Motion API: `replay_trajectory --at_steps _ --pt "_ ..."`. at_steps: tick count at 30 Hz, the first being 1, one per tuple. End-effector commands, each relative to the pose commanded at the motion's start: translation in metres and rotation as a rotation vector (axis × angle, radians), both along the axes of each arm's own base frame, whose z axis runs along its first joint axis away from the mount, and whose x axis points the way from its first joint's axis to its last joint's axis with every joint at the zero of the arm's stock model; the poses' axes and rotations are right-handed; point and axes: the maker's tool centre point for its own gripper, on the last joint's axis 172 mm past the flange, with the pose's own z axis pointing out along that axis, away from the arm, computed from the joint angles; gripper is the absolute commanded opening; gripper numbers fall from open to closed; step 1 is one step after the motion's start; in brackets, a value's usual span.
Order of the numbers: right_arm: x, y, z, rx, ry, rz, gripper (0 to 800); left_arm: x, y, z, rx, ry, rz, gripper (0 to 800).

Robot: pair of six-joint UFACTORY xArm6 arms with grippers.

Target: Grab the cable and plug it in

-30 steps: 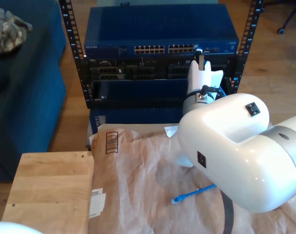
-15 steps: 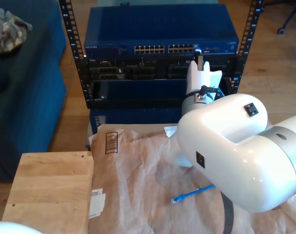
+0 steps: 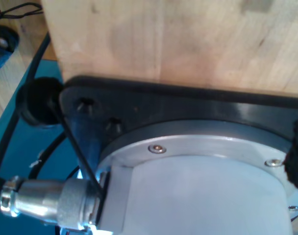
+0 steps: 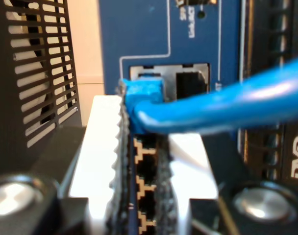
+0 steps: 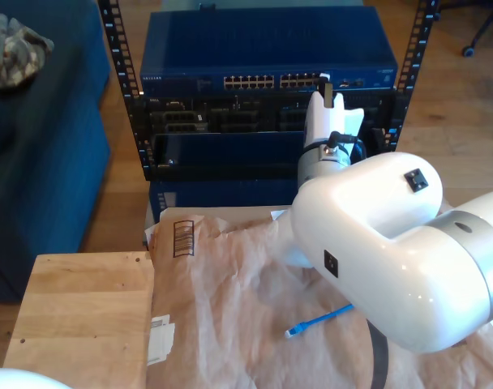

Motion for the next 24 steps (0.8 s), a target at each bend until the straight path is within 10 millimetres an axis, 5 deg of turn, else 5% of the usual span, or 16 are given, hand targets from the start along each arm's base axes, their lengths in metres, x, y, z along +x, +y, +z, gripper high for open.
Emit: replay_trajectory --at_steps 3,12,18,24 --pt "-0.002 -0.001 -0.008 -0.009 0.042 0.015 373 0.000 0.000 0.000 0.000 0.000 0.000 800" --pt "-0.082 -0.038 0.035 -0.034 0.102 0.025 431 0.000 0.000 0.000 0.000 0.000 0.000 800" --pt "-0.118 -0.056 -0.013 -0.141 0.420 0.118 609 0.000 0.000 0.000 0.000 0.000 0.000 800" --pt "-0.145 -0.116 0.000 -0.228 0.532 0.118 609 0.000 0.000 0.000 0.000 0.000 0.000 800"
